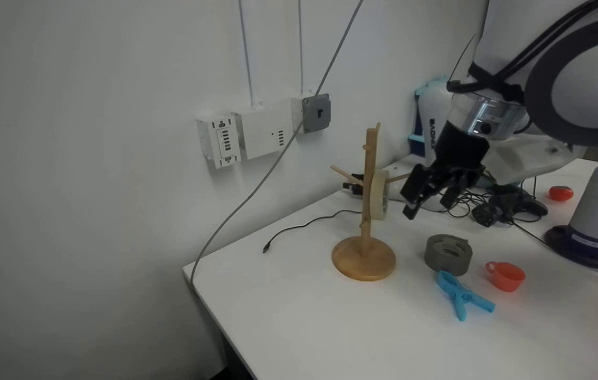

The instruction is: Take the masking tape from the wooden holder and put it on the table

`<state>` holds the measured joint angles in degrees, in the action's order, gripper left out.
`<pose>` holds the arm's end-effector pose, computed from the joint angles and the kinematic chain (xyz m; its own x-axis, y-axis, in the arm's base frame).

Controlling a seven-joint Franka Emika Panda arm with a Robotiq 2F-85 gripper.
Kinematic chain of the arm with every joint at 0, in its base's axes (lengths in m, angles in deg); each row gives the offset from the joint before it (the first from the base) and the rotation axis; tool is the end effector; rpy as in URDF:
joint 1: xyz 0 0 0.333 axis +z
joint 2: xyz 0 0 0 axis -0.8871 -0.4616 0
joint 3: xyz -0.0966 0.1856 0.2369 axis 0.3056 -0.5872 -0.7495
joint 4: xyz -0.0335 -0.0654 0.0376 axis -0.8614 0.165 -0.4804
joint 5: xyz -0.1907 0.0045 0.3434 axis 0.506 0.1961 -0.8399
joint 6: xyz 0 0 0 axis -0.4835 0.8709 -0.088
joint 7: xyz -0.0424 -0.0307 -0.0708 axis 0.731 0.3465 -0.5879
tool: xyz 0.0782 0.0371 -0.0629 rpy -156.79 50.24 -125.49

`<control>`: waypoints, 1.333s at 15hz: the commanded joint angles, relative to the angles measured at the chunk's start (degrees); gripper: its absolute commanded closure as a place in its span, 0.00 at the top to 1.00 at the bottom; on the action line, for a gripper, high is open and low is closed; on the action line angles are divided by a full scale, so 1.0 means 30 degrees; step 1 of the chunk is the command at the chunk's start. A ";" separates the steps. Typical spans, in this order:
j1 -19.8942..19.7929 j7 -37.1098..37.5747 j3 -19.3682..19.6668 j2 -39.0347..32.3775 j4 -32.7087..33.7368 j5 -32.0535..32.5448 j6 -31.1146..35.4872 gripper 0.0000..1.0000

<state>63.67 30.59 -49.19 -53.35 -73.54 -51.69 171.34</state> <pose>0.5951 0.0394 0.3438 0.9306 -0.2442 0.2726 -0.2295 -0.9696 -0.0853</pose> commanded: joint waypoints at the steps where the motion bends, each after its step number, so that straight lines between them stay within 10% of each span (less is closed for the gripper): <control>1: 0.0751 0.0402 0.0710 -0.1449 0.1402 0.0737 0.1150 1.00; 20: 0.3276 0.0605 0.3555 -0.6124 0.5649 0.1649 0.4257 1.00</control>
<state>71.87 30.61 -40.73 -69.51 -58.98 -48.14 182.23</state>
